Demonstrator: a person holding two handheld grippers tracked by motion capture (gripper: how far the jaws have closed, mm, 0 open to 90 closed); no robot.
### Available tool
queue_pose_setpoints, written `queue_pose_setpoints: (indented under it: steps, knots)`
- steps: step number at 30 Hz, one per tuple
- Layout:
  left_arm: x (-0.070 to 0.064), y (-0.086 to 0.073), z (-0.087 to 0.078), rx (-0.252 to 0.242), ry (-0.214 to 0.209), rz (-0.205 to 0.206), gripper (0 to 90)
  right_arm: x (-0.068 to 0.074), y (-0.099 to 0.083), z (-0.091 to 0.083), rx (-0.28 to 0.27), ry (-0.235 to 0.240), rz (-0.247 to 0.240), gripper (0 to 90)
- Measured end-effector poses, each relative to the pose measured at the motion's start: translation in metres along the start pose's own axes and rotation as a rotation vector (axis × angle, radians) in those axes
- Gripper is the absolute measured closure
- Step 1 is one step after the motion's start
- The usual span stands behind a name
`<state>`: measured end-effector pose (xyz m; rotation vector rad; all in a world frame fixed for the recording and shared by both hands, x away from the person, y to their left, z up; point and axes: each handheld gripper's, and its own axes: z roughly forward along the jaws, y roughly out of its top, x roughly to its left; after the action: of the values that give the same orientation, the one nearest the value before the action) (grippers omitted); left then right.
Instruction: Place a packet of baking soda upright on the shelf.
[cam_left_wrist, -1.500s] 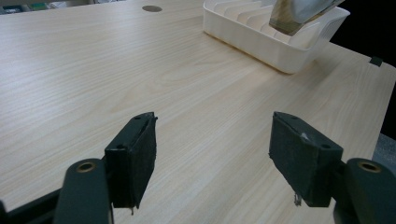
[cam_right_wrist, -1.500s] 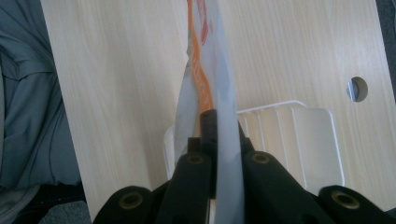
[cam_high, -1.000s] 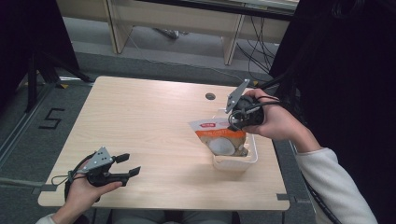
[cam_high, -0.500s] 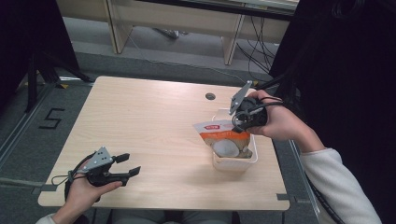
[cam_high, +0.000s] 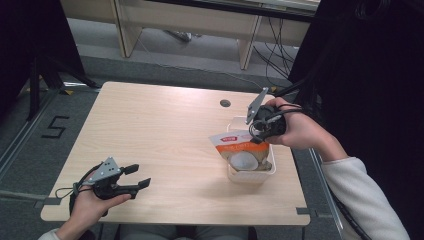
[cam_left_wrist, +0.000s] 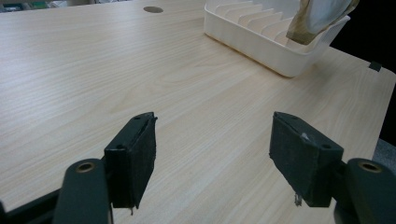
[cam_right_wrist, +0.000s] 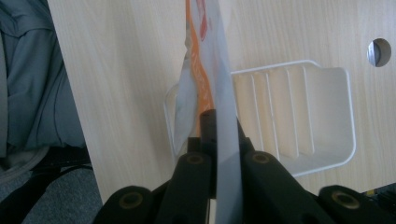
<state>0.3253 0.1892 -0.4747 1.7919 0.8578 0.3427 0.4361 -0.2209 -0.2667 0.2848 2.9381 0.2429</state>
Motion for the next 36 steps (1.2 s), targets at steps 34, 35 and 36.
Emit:
queue_pose_setpoints:
  steps: [34, 35, 36]
  knots:
    - [-0.001, 0.0, 0.001, 0.003, 0.007, -0.004, 31.5, -0.004, -0.017, 0.027, 0.084, 0.026, 0.021, 90.0]
    - [-0.001, 0.0, 0.001, 0.002, 0.007, -0.003, 31.5, -0.005, -0.017, 0.028, 0.079, 0.025, 0.014, 90.0]
    - [-0.001, 0.0, 0.001, 0.002, 0.007, -0.003, 31.5, -0.005, -0.017, 0.03, 0.08, 0.022, 0.014, 90.0]
